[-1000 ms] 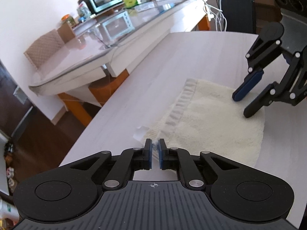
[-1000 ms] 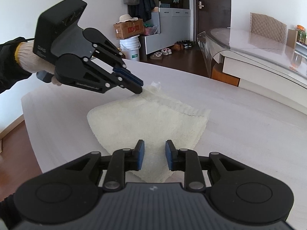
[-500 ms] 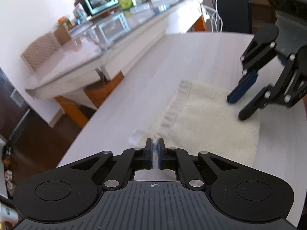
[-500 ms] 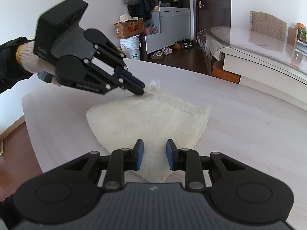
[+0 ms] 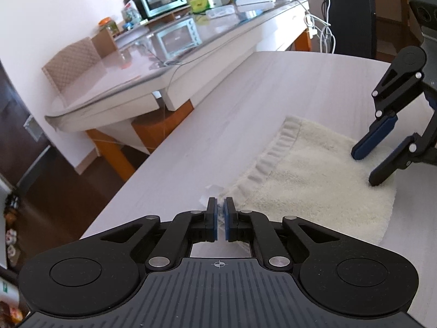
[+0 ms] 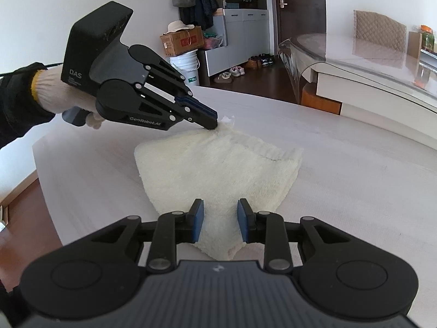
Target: Fold towel
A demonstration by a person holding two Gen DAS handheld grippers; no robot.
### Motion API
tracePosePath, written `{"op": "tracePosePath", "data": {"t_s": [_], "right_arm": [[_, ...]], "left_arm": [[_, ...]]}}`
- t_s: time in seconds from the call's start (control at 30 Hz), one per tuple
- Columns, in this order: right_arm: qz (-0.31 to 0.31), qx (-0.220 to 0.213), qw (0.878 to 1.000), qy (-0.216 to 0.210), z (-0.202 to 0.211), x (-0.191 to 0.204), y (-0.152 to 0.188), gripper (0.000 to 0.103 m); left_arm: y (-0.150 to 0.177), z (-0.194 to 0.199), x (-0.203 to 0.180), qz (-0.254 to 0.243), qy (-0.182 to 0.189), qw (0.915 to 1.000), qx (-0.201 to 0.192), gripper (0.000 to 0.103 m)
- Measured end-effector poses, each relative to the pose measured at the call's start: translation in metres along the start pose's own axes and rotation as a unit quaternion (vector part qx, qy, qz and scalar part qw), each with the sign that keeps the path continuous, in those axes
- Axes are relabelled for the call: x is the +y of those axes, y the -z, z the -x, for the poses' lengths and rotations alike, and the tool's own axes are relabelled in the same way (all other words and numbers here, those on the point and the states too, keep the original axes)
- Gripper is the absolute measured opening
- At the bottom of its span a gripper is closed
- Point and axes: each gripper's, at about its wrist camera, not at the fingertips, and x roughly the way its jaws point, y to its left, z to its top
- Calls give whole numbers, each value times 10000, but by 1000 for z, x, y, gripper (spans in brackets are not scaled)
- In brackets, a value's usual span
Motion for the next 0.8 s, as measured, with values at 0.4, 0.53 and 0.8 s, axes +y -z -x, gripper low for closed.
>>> {"op": "tracePosePath", "data": {"t_s": [0.4, 0.53, 0.8], "right_arm": [[148, -259, 9979, 577, -20, -27, -31, 28], [189, -109, 9971, 726, -29, -32, -30, 26], [485, -667, 9965, 144, -3, 24, -28, 26]], "left_arm": [[0, -2, 5, 134, 119, 9998, 60, 6], [1, -3, 12, 311, 248, 9992, 65, 6], [0, -3, 17, 410, 388, 9983, 137, 7]]}}
